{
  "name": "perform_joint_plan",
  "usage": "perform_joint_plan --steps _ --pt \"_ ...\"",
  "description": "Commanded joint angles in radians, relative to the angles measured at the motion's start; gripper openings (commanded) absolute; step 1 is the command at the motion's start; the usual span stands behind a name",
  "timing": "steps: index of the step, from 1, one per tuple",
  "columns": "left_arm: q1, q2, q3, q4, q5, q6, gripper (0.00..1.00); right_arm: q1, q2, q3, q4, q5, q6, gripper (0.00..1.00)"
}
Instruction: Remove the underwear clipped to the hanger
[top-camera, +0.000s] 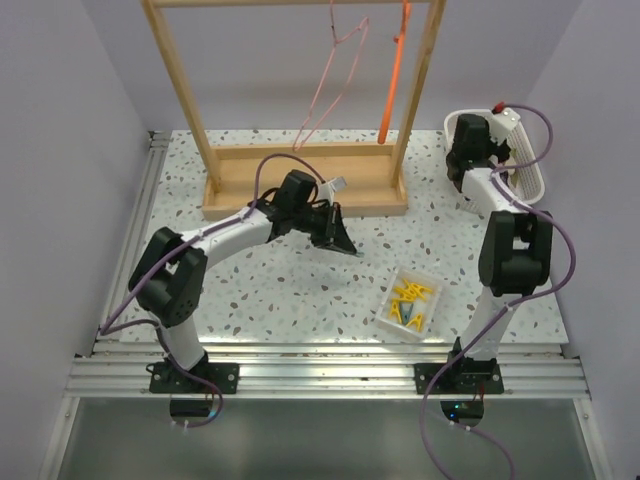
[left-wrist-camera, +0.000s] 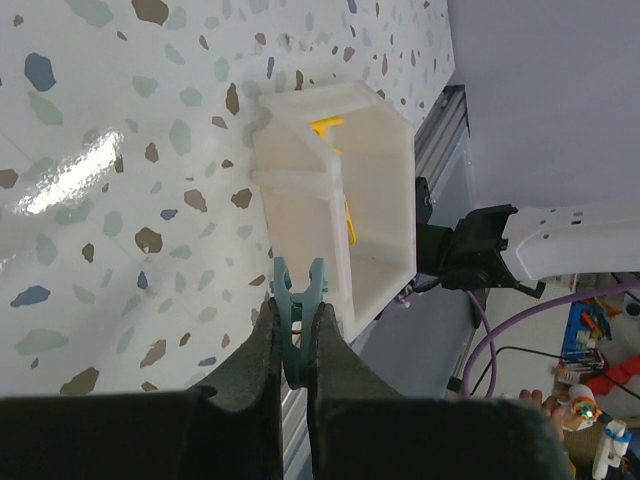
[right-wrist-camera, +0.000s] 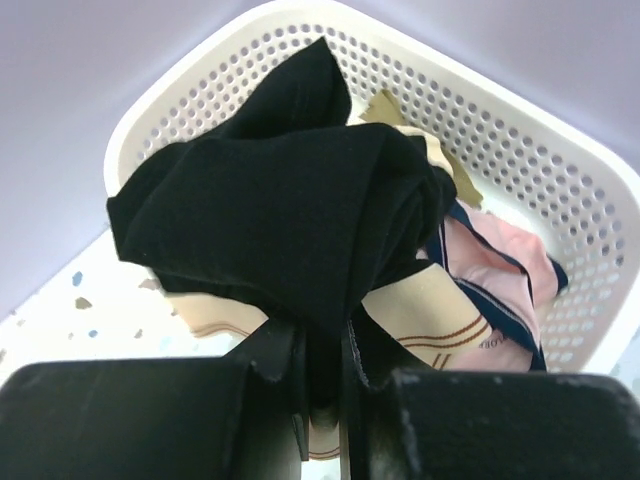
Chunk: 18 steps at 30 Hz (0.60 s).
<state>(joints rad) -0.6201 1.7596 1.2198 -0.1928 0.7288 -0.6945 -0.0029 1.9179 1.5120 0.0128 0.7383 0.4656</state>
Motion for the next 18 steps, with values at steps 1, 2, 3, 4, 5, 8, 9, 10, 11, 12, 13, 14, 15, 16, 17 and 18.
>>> perform_joint_plan --steps 1,2,3,4,5,8,9,10,11,12,13,14,15,16,17,18 --pt "-0.006 0.047 0.082 0.047 0.054 0.047 0.0 0.02 -0.071 -0.117 0.417 -0.022 -0.256 0.0" --pt "-0.007 0.063 0.104 0.047 0.058 0.049 0.0 0.021 -0.071 -0.148 0.461 -0.036 -0.28 0.0" --pt "-0.007 0.07 0.118 0.049 0.066 0.053 0.0 0.021 -0.069 -0.198 0.505 -0.078 -0.303 0.0" --pt "-0.009 0.078 0.133 0.04 0.069 0.059 0.0 0.021 -0.065 -0.216 0.58 -0.095 -0.35 0.0" --pt "-0.012 0.095 0.164 0.032 0.072 0.064 0.0 0.021 -0.047 -0.229 0.608 -0.111 -0.37 0.0" --pt "-0.02 0.133 0.211 0.0 0.089 0.087 0.0 0.02 -0.004 -0.251 0.726 -0.163 -0.445 0.0" --pt "-0.024 0.141 0.24 -0.014 0.093 0.099 0.0 0.018 0.013 -0.242 0.755 -0.169 -0.461 0.0" --pt "-0.032 0.15 0.254 -0.023 0.095 0.104 0.0 0.018 0.029 -0.228 0.789 -0.162 -0.507 0.0" --pt "-0.035 0.167 0.282 -0.031 0.098 0.11 0.0 0.015 0.065 -0.211 0.799 -0.146 -0.51 0.0" --pt "-0.039 0.175 0.296 -0.049 0.1 0.122 0.0 0.008 0.079 -0.179 0.805 -0.131 -0.51 0.0" --pt "-0.046 0.182 0.306 -0.056 0.1 0.124 0.0 0.006 0.09 -0.165 0.811 -0.096 -0.518 0.0" --pt "-0.049 0.189 0.314 -0.057 0.097 0.125 0.0 0.006 0.104 -0.15 0.808 -0.07 -0.525 0.0" --pt "-0.05 0.19 0.317 -0.059 0.093 0.124 0.0 0.006 0.13 -0.112 0.797 -0.027 -0.541 0.0" --pt "-0.052 0.19 0.316 -0.059 0.09 0.124 0.0 0.006 0.142 -0.102 0.805 0.002 -0.553 0.0" --pt "-0.052 0.193 0.316 -0.06 0.087 0.124 0.0 0.006 0.151 -0.098 0.806 0.051 -0.561 0.0" --pt "-0.053 0.193 0.314 -0.063 0.083 0.128 0.0 0.004 0.18 -0.061 0.779 0.081 -0.564 0.0"
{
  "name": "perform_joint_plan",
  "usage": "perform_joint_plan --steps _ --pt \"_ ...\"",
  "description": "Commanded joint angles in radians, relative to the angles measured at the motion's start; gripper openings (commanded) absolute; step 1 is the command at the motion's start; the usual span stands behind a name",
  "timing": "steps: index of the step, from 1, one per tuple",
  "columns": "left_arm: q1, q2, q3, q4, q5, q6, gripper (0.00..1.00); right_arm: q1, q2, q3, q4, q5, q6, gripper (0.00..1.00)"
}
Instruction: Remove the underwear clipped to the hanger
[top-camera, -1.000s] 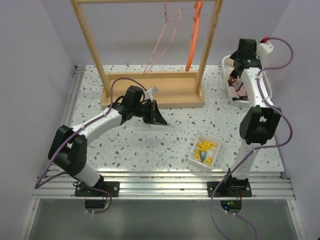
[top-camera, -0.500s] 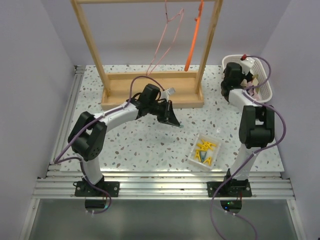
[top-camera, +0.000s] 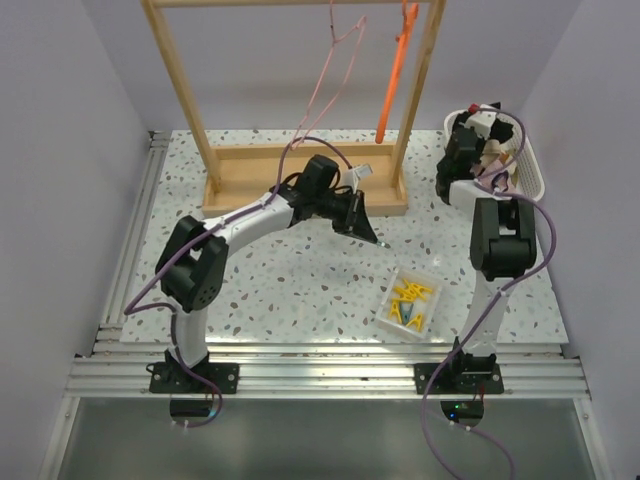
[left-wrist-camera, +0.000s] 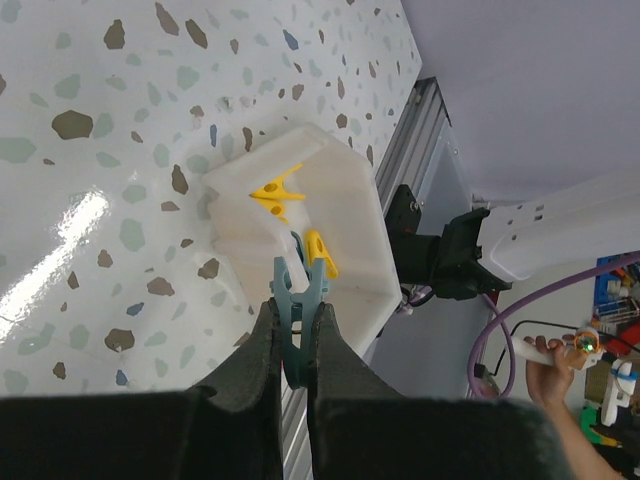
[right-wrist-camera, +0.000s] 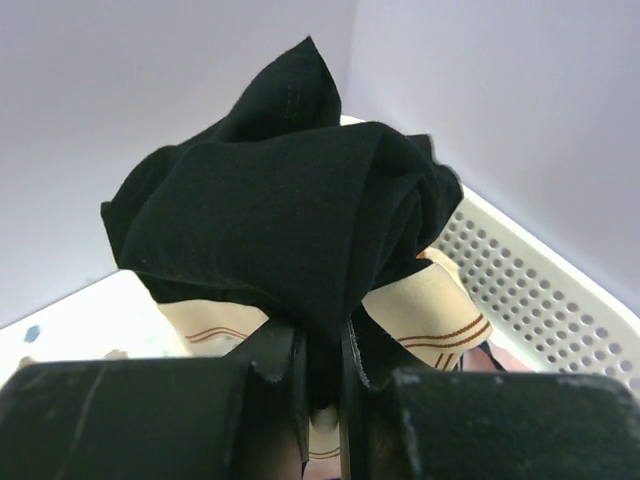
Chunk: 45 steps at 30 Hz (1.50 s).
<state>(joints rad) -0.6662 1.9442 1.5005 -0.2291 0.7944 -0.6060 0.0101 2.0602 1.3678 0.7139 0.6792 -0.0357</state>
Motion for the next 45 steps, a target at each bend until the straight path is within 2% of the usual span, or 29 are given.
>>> perform_joint_plan --steps 1,2,3,5,6,7,9,13,18,23,24,27,28,30,36,37,40,45 --pt "-0.01 0.01 0.03 -0.03 0.014 0.044 0.0 -0.007 0.052 0.097 0.04 0.16 -0.059 0.0" --pt "-0.012 0.015 0.029 -0.035 0.008 0.048 0.0 -0.033 0.064 0.109 0.027 0.196 -0.058 0.03" --pt "-0.015 0.018 0.029 -0.042 0.003 0.054 0.0 -0.038 0.074 0.125 0.015 0.207 -0.053 0.23" --pt "-0.022 0.028 0.036 -0.049 -0.006 0.06 0.0 -0.048 0.087 0.128 -0.008 0.206 -0.027 0.57" --pt "-0.026 0.03 0.04 -0.056 -0.017 0.063 0.0 -0.05 0.09 0.148 -0.039 0.215 -0.014 0.67" --pt "-0.03 0.033 0.04 -0.052 -0.018 0.064 0.0 -0.05 0.081 0.146 -0.059 0.221 -0.006 0.83" --pt "-0.035 0.033 0.044 -0.052 -0.029 0.063 0.0 -0.05 0.061 0.108 -0.042 0.212 -0.003 0.98" --pt "-0.044 0.03 0.049 -0.042 -0.035 0.061 0.0 -0.05 -0.032 0.008 -0.012 0.172 0.054 0.98" --pt "-0.053 0.001 0.05 -0.041 -0.069 0.075 0.0 -0.042 -0.254 -0.202 0.033 0.14 0.106 0.98" --pt "-0.072 -0.034 0.047 -0.045 -0.096 0.095 0.0 -0.041 -0.455 -0.321 -0.033 0.053 0.161 0.98" --pt "-0.075 -0.039 0.047 -0.05 -0.109 0.103 0.0 -0.041 -0.512 -0.316 -0.071 0.03 0.178 0.98" --pt "-0.091 -0.048 0.055 -0.094 -0.139 0.136 0.0 -0.033 -0.578 -0.205 -0.444 -0.021 0.282 0.98" --pt "-0.108 -0.053 0.053 -0.108 -0.153 0.149 0.0 -0.03 -0.615 -0.172 -0.676 -0.035 0.354 0.98" --pt "-0.13 -0.067 0.037 -0.136 -0.204 0.179 0.0 -0.018 -0.658 -0.15 -0.892 -0.062 0.42 0.98" --pt "-0.239 -0.082 -0.026 -0.147 -0.311 0.209 0.0 0.129 -0.935 -0.34 -1.008 -0.171 0.454 0.98" --pt "-0.263 -0.079 -0.026 -0.142 -0.317 0.209 0.0 0.148 -0.955 -0.345 -1.078 -0.181 0.445 0.98" --pt "-0.305 -0.056 -0.008 -0.13 -0.348 0.215 0.0 0.159 -1.02 -0.352 -1.227 -0.207 0.474 0.98" --pt "-0.352 -0.002 0.041 -0.165 -0.418 0.216 0.0 0.159 -1.118 -0.392 -1.364 -0.264 0.497 0.98"
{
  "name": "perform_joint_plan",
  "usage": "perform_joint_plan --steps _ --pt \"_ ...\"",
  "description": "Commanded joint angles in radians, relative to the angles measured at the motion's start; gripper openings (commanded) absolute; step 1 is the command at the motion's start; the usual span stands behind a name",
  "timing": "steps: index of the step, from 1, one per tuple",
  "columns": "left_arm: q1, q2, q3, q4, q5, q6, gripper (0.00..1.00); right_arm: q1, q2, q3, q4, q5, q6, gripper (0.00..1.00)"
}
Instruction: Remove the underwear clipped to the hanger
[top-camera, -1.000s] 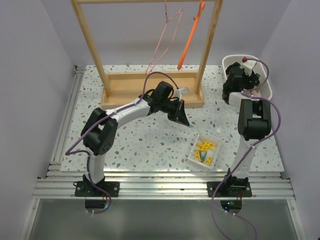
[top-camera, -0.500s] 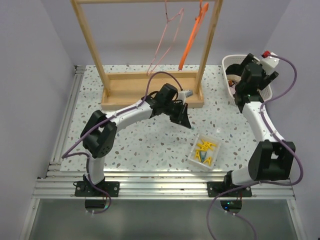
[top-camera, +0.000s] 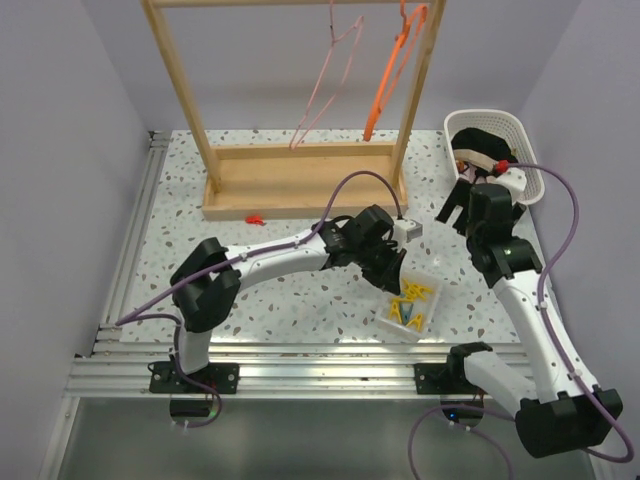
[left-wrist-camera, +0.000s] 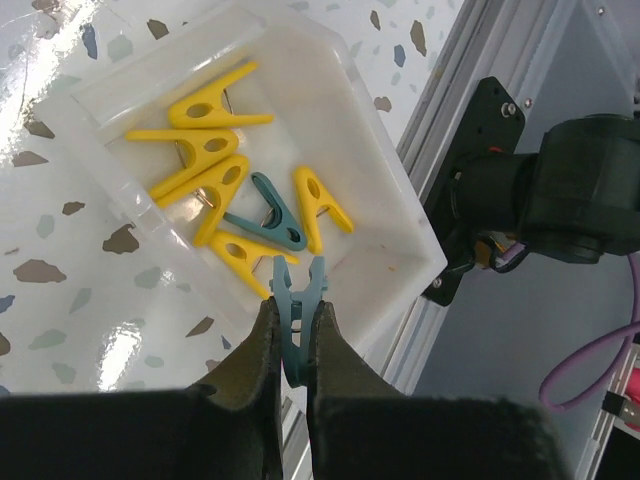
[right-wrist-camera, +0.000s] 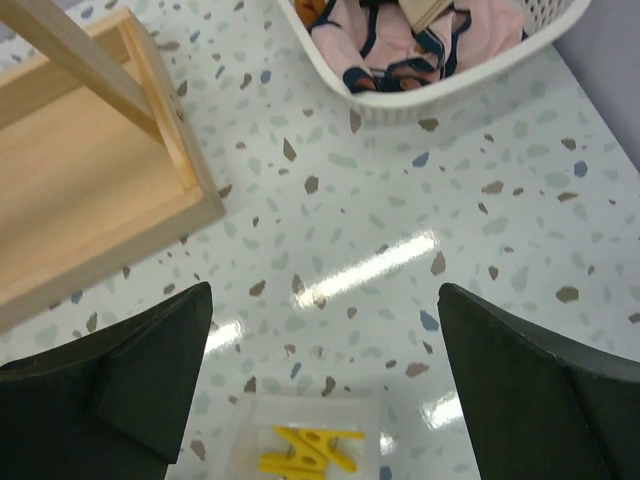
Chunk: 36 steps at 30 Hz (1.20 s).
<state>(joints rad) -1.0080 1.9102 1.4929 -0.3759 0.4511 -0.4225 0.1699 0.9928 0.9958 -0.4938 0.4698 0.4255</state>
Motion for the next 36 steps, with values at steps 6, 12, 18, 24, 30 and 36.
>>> perform_joint_plan --steps 6,12,18,24,30,36 --pt "-0.044 0.067 0.086 -0.029 -0.101 0.03 0.32 -0.001 -0.097 -0.031 -0.219 -0.074 0.033 0.98" --pt "-0.041 0.021 0.073 -0.023 -0.193 0.018 1.0 0.0 -0.071 0.018 -0.242 -0.082 0.006 0.98" --pt "0.017 -0.095 0.047 -0.003 -0.242 -0.001 1.0 0.0 -0.048 0.05 -0.246 -0.095 -0.025 0.98" --pt "0.15 -0.269 -0.049 -0.038 -0.385 -0.077 1.0 0.002 -0.023 0.055 -0.212 -0.284 -0.076 0.98" --pt "0.533 -0.367 -0.241 -0.173 -0.497 -0.17 1.0 0.025 0.001 0.047 -0.213 -0.497 -0.103 0.98" --pt "0.703 -0.275 -0.278 -0.204 -0.574 -0.194 1.0 0.082 0.02 0.026 -0.244 -0.586 -0.122 0.98"
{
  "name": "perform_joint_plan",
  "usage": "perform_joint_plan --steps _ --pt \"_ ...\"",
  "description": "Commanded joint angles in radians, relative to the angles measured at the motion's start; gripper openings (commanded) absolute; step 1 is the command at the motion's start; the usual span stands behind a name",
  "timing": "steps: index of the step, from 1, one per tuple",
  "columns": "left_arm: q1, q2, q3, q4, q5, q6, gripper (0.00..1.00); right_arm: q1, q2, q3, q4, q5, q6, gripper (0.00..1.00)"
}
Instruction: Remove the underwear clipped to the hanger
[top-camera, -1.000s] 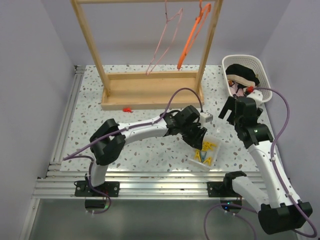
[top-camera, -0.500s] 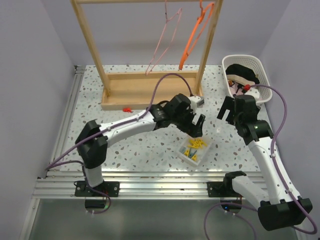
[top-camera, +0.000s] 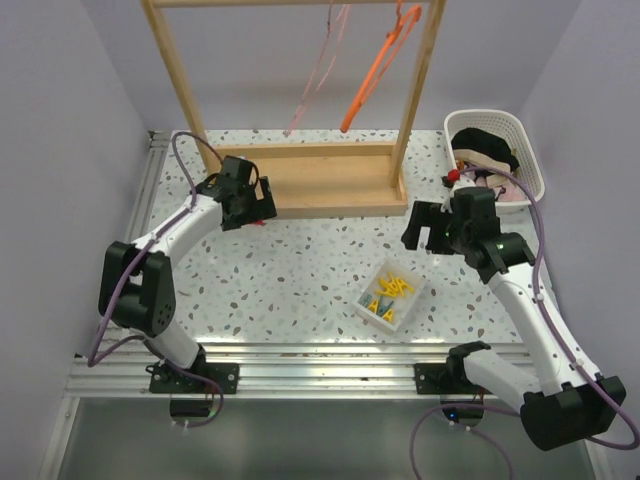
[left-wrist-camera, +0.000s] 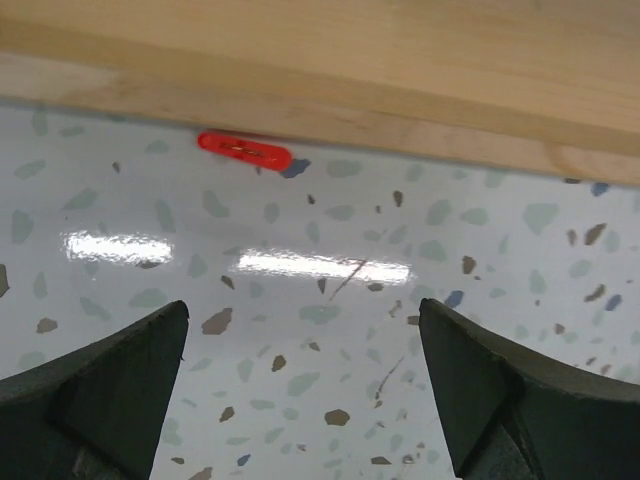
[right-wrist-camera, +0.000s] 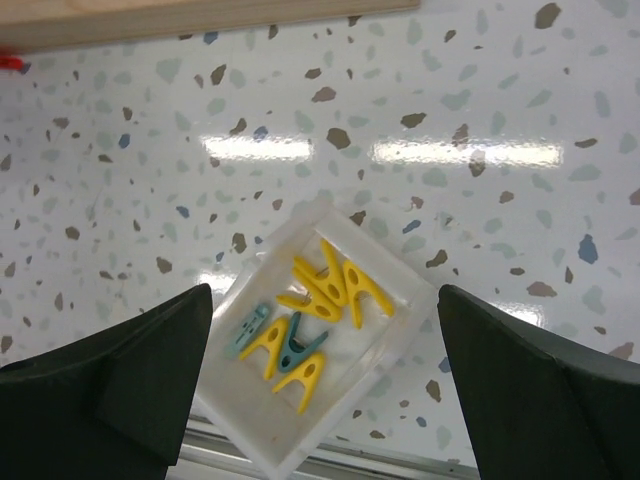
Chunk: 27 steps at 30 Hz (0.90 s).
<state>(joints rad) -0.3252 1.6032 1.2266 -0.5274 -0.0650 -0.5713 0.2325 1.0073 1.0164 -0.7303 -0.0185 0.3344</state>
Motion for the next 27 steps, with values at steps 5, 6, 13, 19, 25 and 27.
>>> perform_joint_plan --steps 5,6,13,19,25,27 --pt "0.06 0.063 -0.044 -0.016 -0.081 -0.131 1.0 0.041 -0.016 -0.025 0.0 -0.106 -0.017 0.98" --pt "0.067 0.064 -0.05 -0.01 -0.09 -0.146 0.99 0.041 -0.016 -0.025 0.0 -0.107 -0.015 0.98" --pt "0.104 0.09 -0.136 0.069 -0.104 -0.294 0.95 0.051 0.001 -0.029 0.011 -0.129 -0.017 0.98" --pt "0.11 0.149 -0.121 0.105 -0.098 -0.426 0.93 0.065 0.011 -0.026 0.016 -0.135 -0.031 0.98" --pt "0.109 0.202 -0.082 0.122 -0.064 -0.507 0.91 0.068 0.01 -0.036 0.022 -0.133 -0.035 0.98" --pt "0.109 0.215 -0.075 0.127 -0.056 -0.519 0.92 0.068 0.013 -0.039 0.025 -0.136 -0.038 0.98"
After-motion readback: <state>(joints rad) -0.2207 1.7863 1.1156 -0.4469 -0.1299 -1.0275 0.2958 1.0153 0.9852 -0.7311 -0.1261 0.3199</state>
